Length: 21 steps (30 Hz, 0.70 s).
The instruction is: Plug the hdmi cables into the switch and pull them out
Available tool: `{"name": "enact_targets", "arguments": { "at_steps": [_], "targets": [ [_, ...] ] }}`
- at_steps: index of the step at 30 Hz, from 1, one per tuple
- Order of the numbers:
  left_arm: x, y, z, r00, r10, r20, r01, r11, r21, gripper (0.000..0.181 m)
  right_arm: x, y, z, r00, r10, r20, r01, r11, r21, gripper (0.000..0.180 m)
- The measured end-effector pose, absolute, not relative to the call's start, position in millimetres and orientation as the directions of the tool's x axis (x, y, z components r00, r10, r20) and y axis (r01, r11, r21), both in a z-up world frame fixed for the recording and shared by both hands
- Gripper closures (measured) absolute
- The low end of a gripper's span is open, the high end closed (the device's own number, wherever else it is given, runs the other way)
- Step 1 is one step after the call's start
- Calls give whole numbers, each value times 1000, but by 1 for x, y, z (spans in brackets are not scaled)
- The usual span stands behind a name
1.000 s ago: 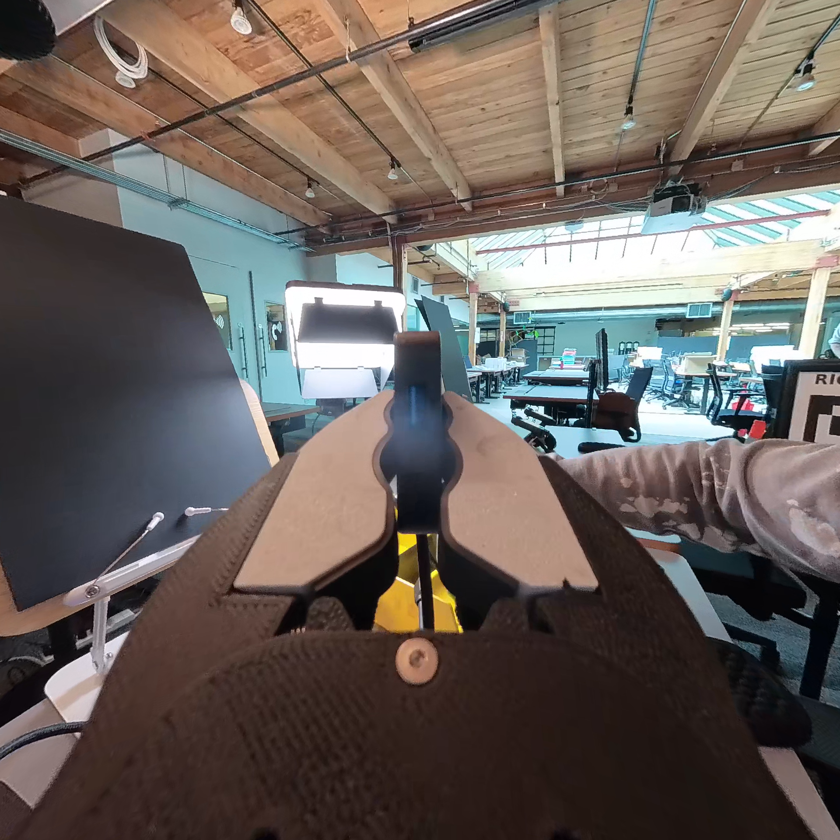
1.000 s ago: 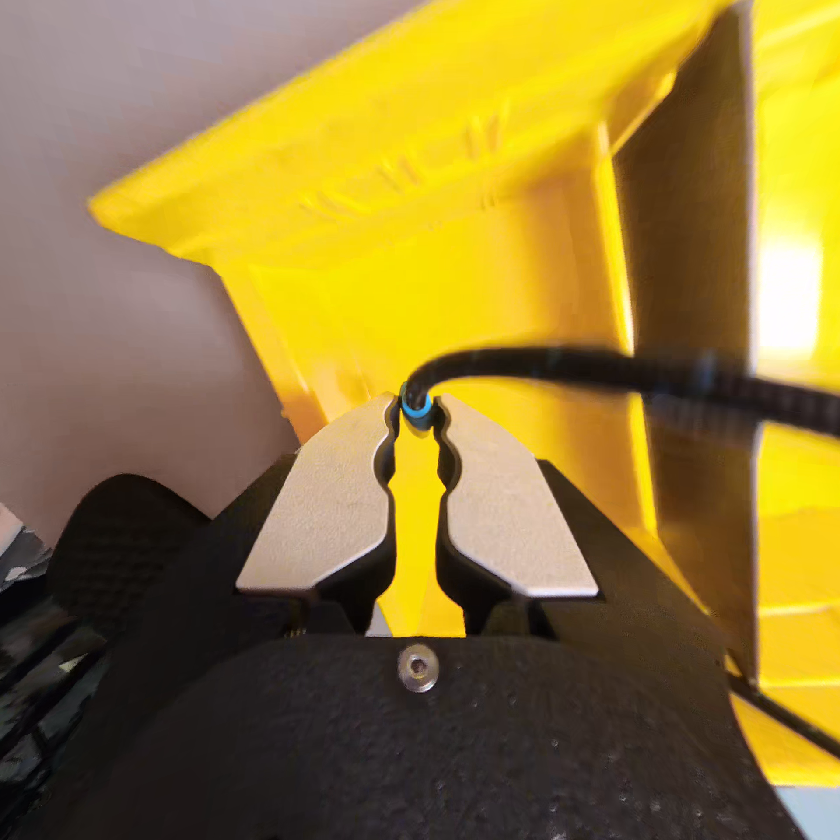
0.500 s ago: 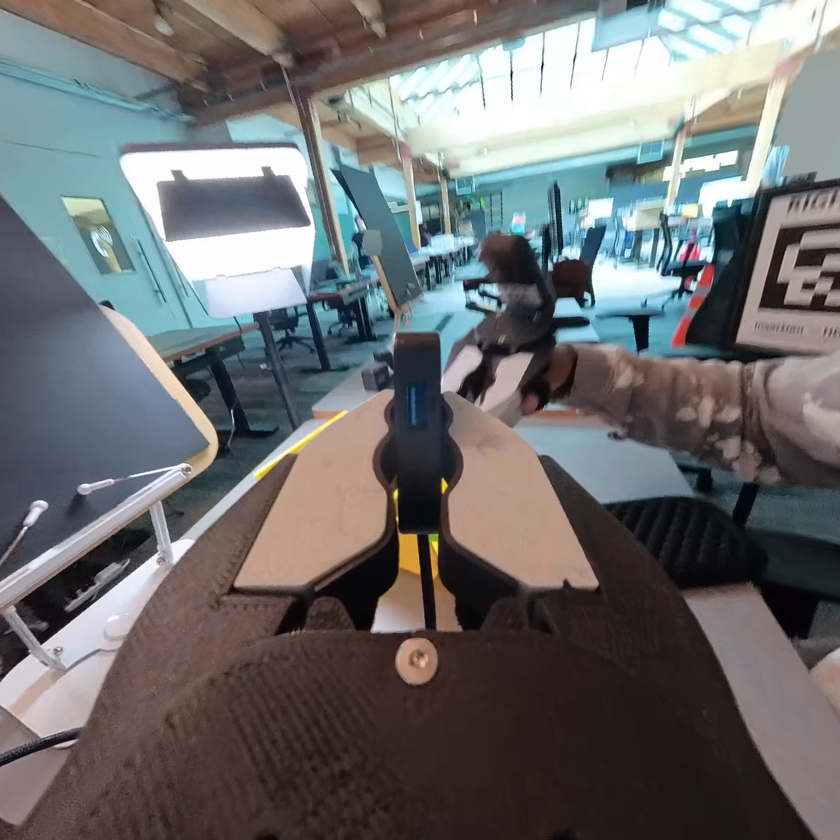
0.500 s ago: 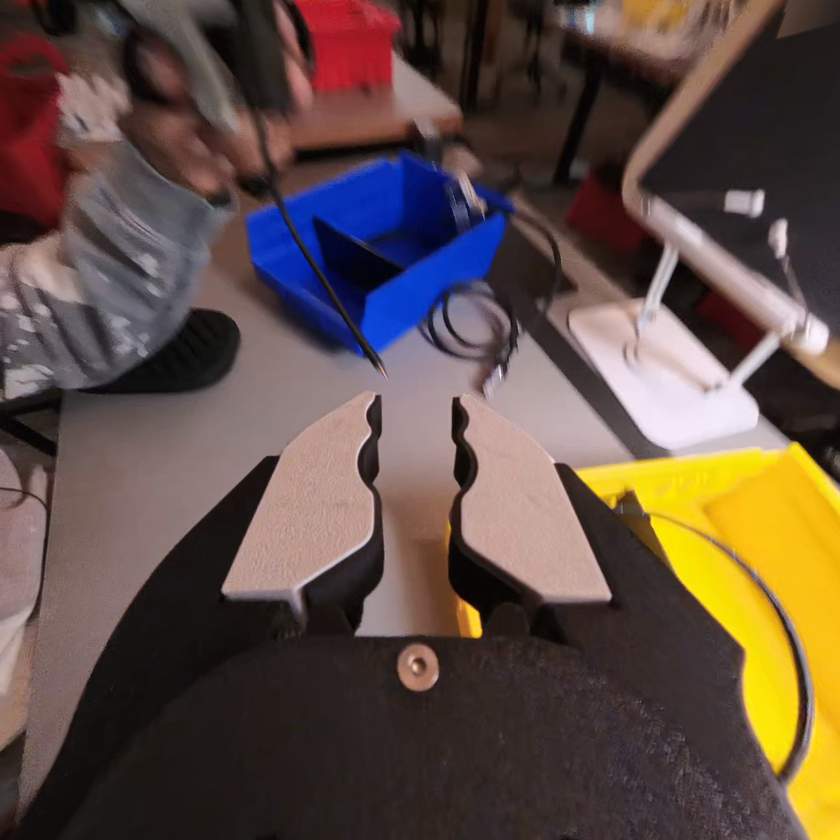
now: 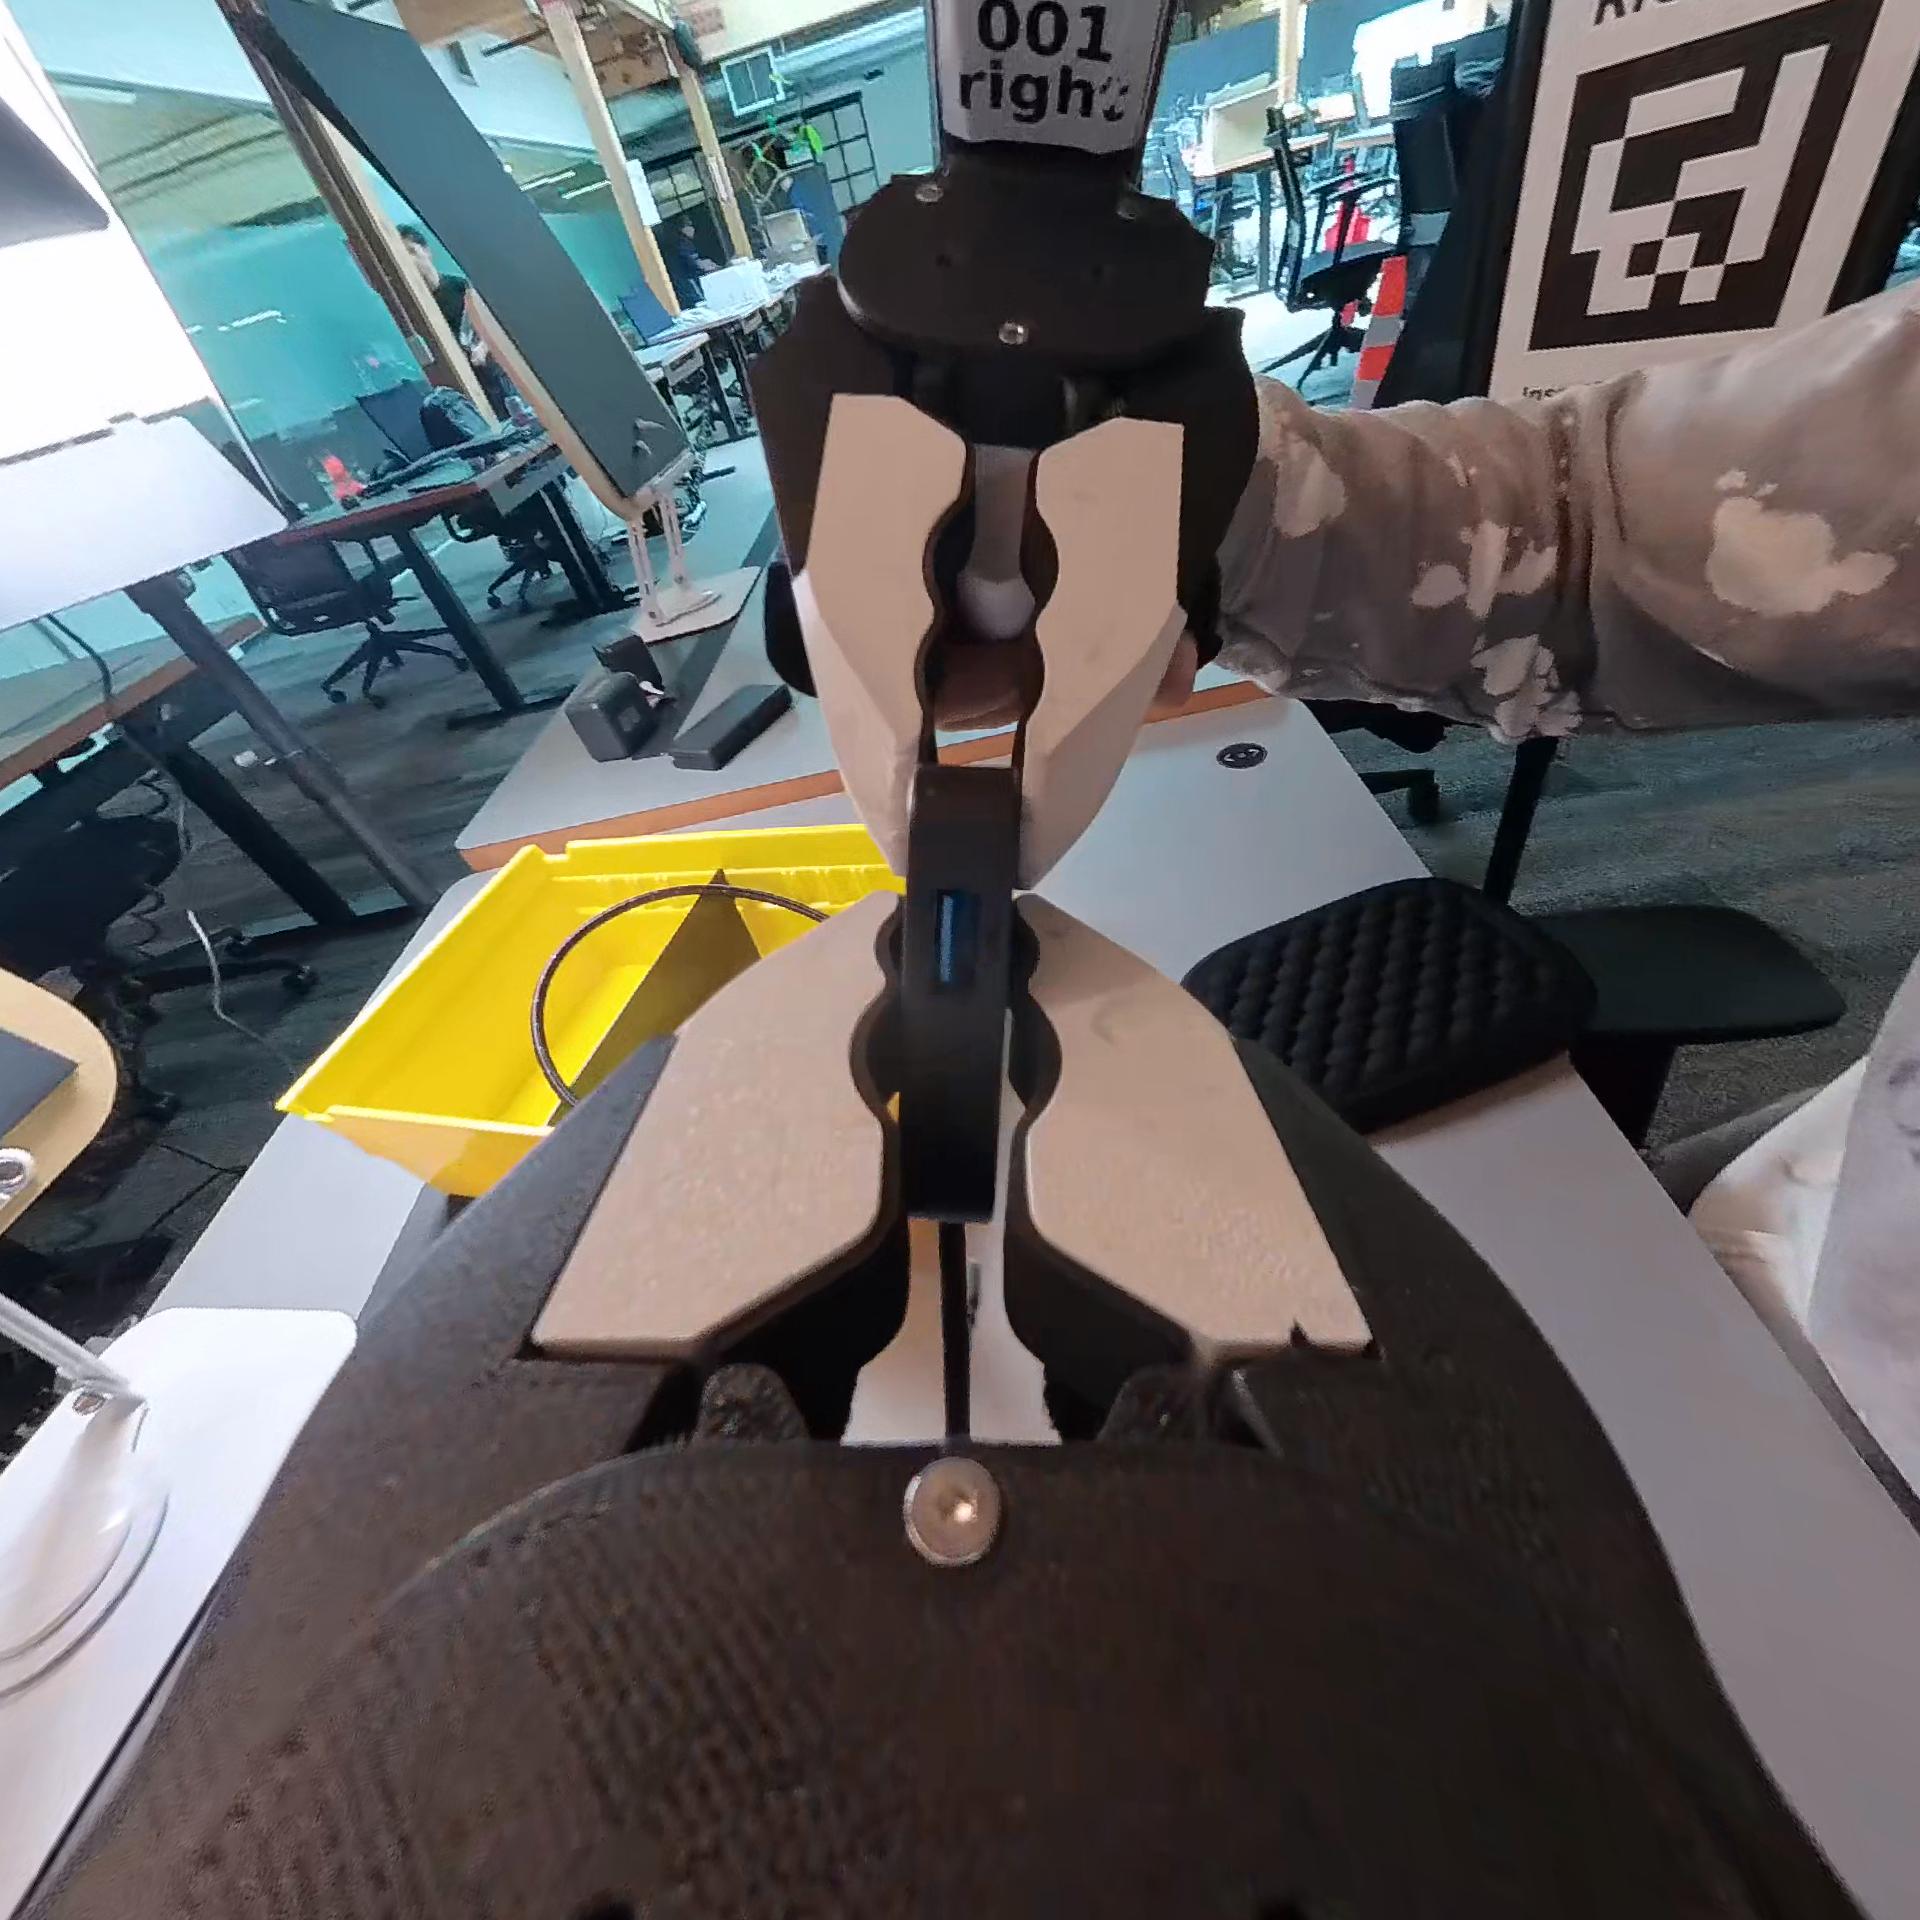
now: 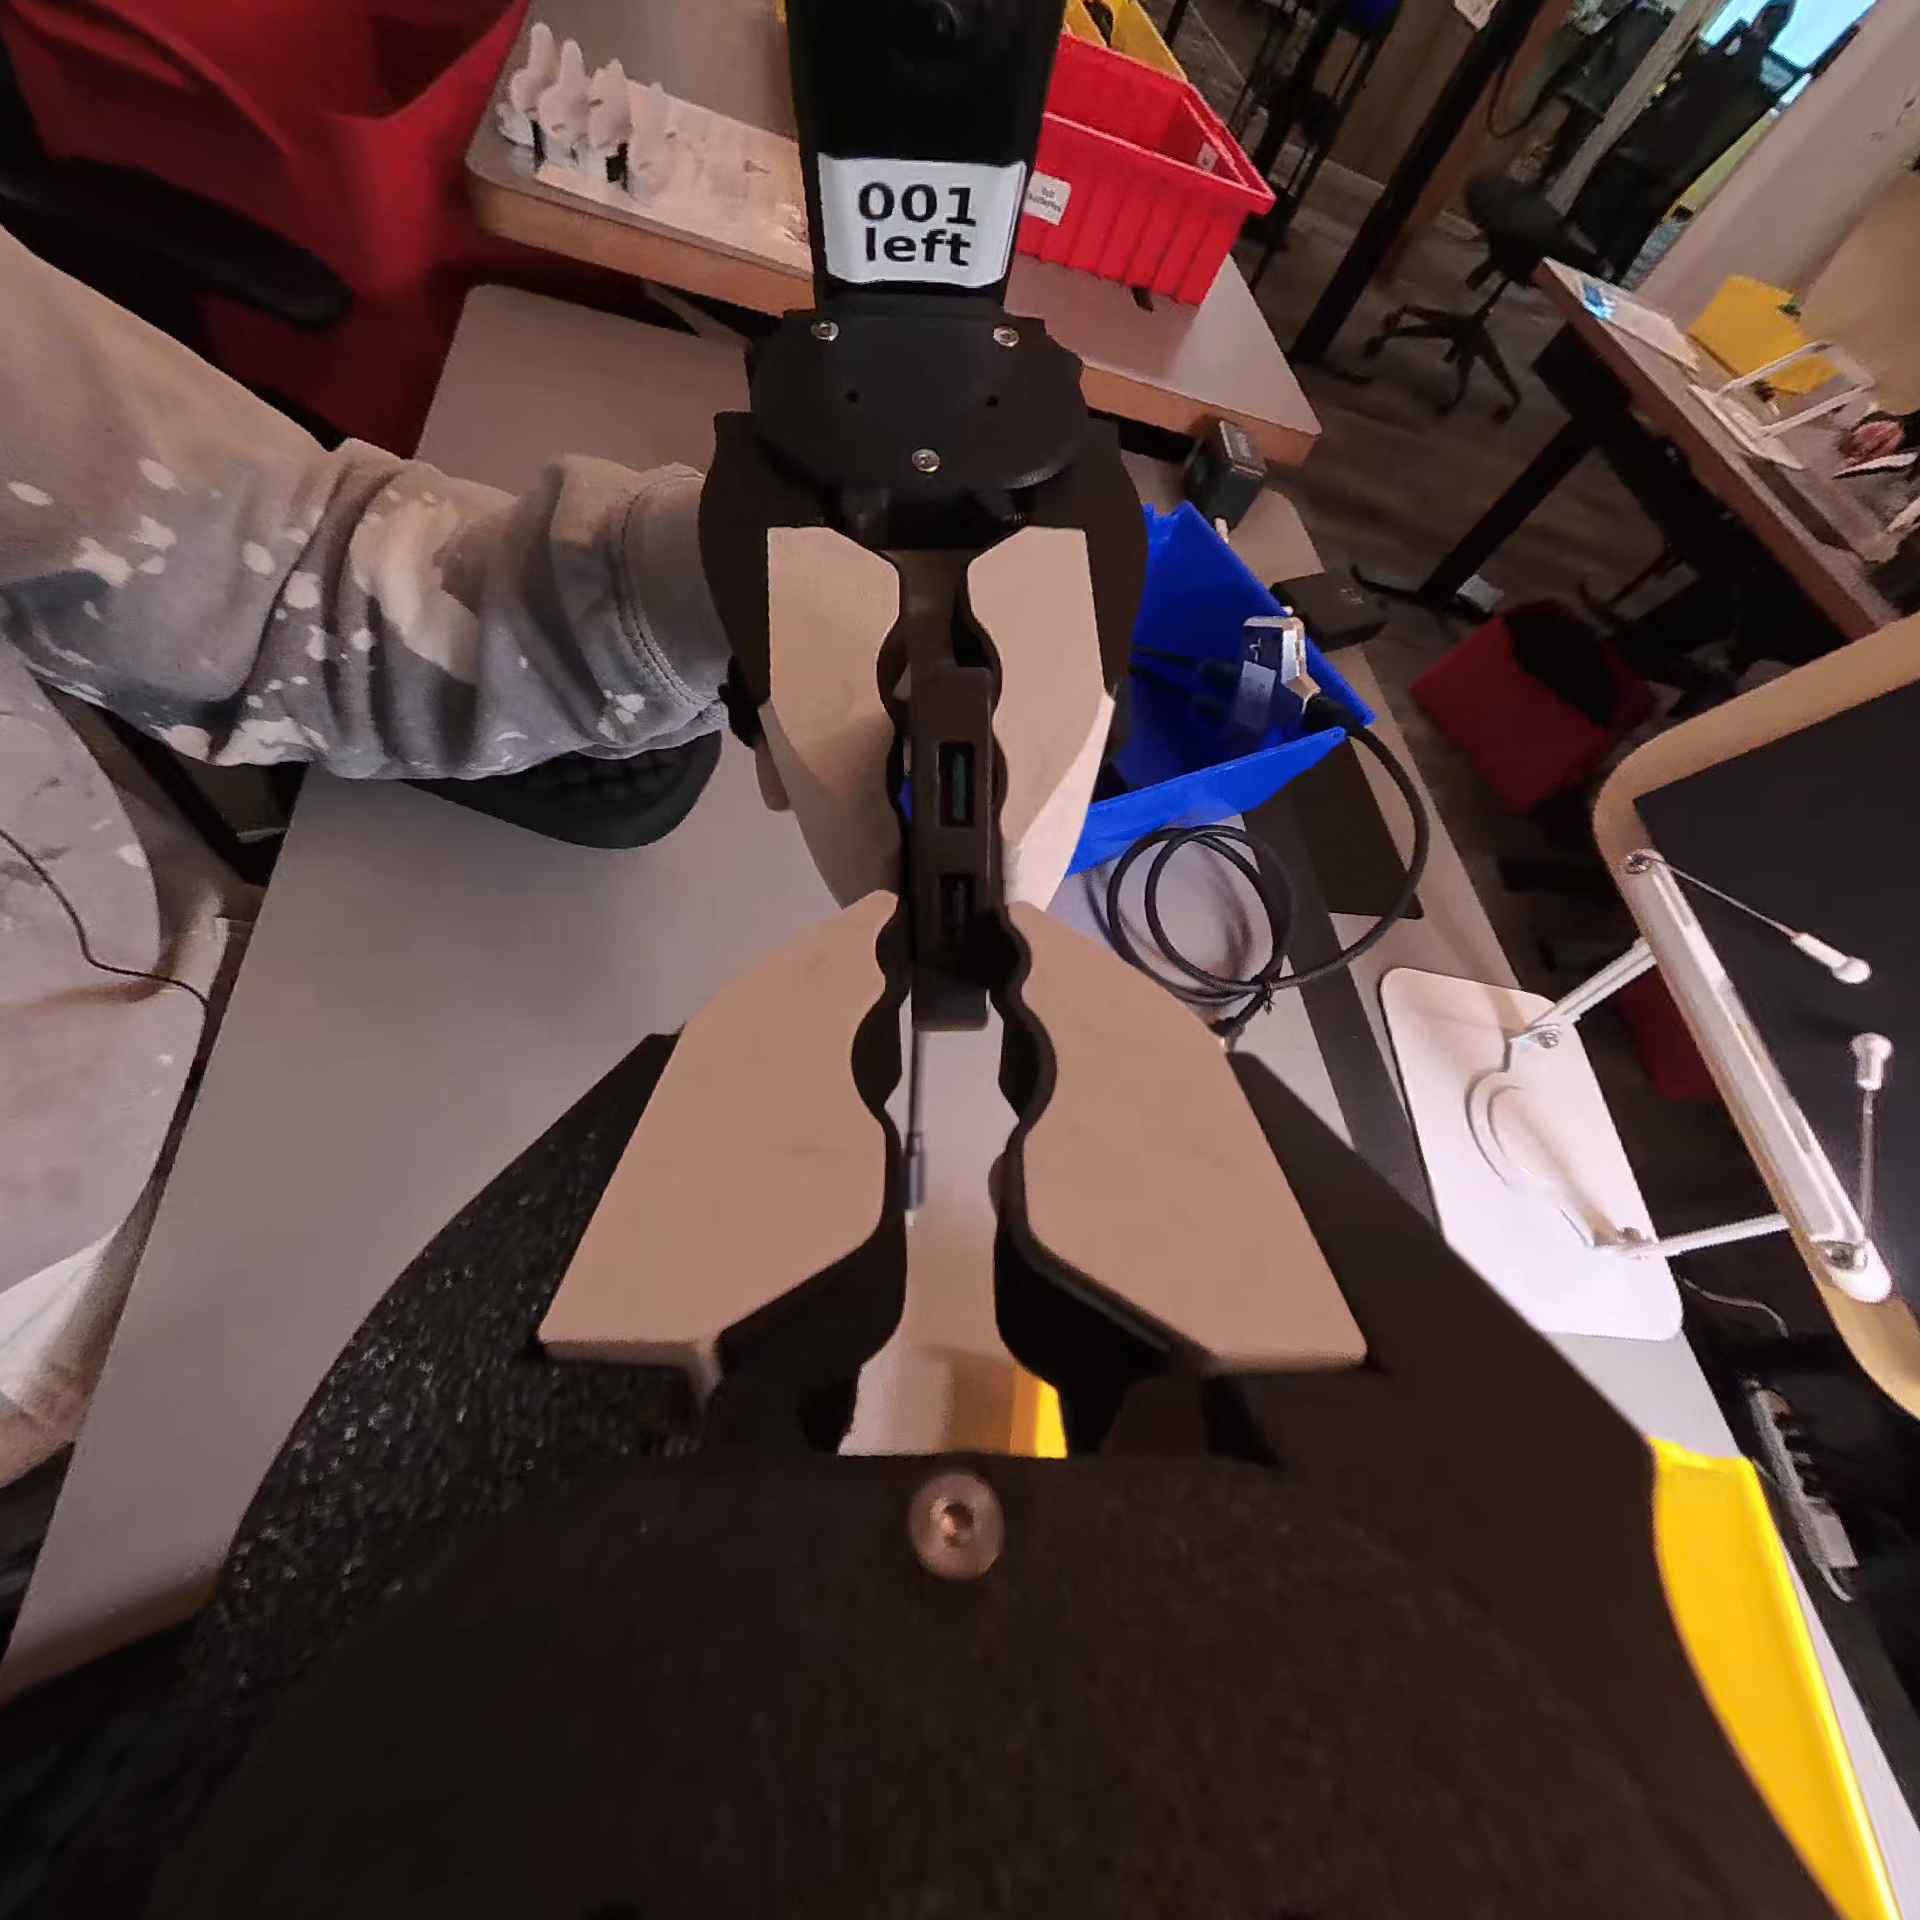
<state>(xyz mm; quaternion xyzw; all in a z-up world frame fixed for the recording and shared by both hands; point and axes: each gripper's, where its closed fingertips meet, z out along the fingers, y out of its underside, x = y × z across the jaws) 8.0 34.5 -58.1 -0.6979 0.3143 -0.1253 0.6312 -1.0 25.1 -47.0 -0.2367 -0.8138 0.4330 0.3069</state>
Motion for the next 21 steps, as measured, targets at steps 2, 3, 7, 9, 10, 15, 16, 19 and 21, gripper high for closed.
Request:
{"name": "enact_targets", "arguments": {
  "at_steps": [2,3,7,9,10,15,16,19,21],
  "targets": [
    [1,37,-52,806,-551,-216,-255,6,-967,159,0,35,-43,-674,667,318,123,526,-842,166],
    [-6,37,-48,827,-522,-210,-238,12,-971,157,0,42,-39,-659,678,326,128,529,-839,167],
    [-49,32,-31,913,-360,-194,-199,24,-980,151,-8,98,-17,-521,738,428,186,588,-787,166],
    [-68,27,-25,937,-297,-184,-185,26,-982,152,-19,139,-7,-418,758,500,248,625,-740,166],
    [-74,24,-22,944,-281,-170,-169,31,-985,152,-26,162,-3,-356,758,547,284,646,-709,166],
    [-99,12,-12,970,-219,-109,-101,51,-994,152,-58,264,-28,-224,725,651,506,658,-558,166],
    [-103,10,-11,973,-208,-105,-97,51,-994,153,-64,279,-43,-224,732,643,545,641,-540,166],
    [-115,5,-10,983,-161,-89,-83,41,-996,153,-78,315,-97,-208,780,590,649,562,-513,166],
    [-126,1,-10,990,-116,-85,-83,29,-996,152,-85,328,-131,-190,820,539,688,503,-523,166]
  ]
}}
